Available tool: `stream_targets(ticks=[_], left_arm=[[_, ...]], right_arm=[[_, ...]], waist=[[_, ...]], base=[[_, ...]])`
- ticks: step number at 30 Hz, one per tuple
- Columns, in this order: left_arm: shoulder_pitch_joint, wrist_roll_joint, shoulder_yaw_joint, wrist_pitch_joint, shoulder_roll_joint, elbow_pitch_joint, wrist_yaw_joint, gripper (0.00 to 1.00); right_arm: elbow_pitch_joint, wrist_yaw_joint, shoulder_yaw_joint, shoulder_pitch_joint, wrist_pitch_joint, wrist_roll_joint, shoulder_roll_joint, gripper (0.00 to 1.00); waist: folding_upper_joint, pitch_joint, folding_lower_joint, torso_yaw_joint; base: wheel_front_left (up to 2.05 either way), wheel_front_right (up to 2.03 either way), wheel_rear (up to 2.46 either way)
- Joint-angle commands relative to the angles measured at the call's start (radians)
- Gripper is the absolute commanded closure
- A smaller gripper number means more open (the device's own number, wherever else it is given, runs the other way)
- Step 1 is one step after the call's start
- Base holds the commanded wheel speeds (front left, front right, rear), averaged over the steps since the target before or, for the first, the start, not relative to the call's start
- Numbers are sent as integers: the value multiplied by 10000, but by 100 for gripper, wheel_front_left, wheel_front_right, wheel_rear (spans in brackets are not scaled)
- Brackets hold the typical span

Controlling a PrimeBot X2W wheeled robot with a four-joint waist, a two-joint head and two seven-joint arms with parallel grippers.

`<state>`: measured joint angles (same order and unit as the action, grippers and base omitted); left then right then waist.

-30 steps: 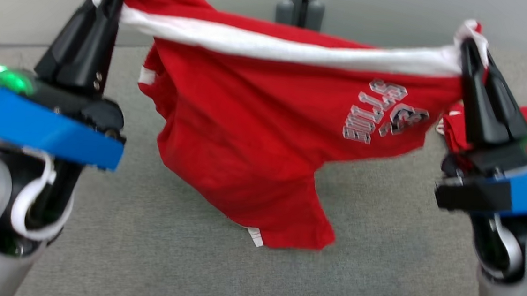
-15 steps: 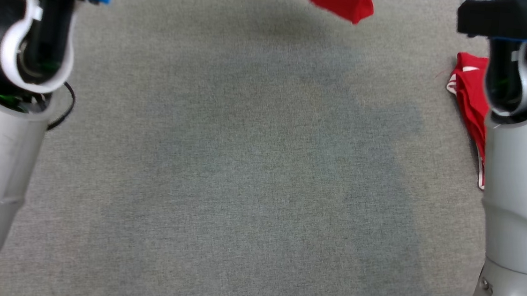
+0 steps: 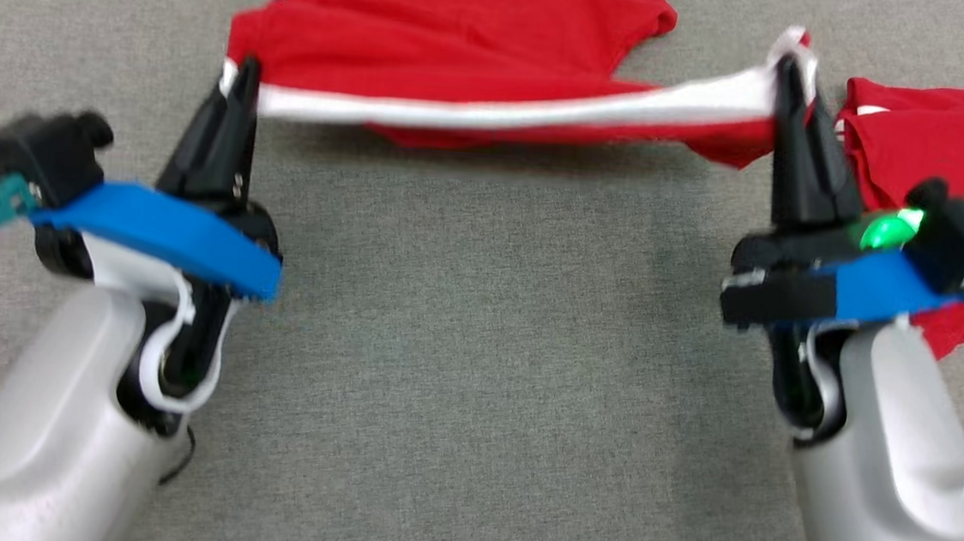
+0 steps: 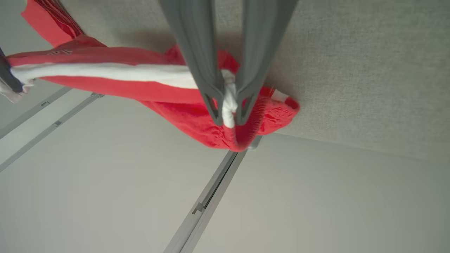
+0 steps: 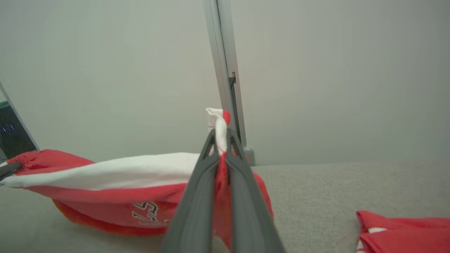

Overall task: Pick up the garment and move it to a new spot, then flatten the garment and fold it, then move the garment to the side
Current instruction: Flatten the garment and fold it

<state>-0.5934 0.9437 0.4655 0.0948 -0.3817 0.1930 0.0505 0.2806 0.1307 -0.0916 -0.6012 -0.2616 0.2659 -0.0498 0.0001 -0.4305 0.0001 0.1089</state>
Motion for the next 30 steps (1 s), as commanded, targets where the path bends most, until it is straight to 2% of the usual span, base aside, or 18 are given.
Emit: stream_targets(ticks=[1, 6, 15, 24, 27, 30], left_arm=[[208, 27, -20, 95, -26, -78, -16, 100], [1436, 91, 75, 482, -57, -682, 122, 100], [3514, 136, 182, 938, -148, -2344, 723, 100], [5719, 307, 131, 770, -759, -4658, 1690, 100], [6348, 431, 196, 557, -875, -5152, 2104, 100], [6705, 628, 270, 298, -928, -5207, 2287, 100]], right_arm=[[-141, 1, -28, 344, -36, 25, -19, 100], [-1301, 1, -150, 1876, -39, 96, -21, 100], [-3012, 1, 181, 4230, -37, 517, -22, 100], [-4439, 1, 268, 6201, 26, 595, -20, 100], [-4534, -1, 342, 6580, 334, 675, -20, 100], [-4360, -1, 437, 6625, 563, 700, -18, 100]], waist=[[-1, 53, -1, 10], [-1, 490, -1, -89], [-1, 1700, -1, -365], [-1, 2665, -1, -533], [-1, 2666, -1, -580], [-1, 2540, -1, -682]], base=[[0, 0, 0], [0, 0, 0], [0, 0, 0], [0, 0, 0], [0, 0, 0], [0, 0, 0]])
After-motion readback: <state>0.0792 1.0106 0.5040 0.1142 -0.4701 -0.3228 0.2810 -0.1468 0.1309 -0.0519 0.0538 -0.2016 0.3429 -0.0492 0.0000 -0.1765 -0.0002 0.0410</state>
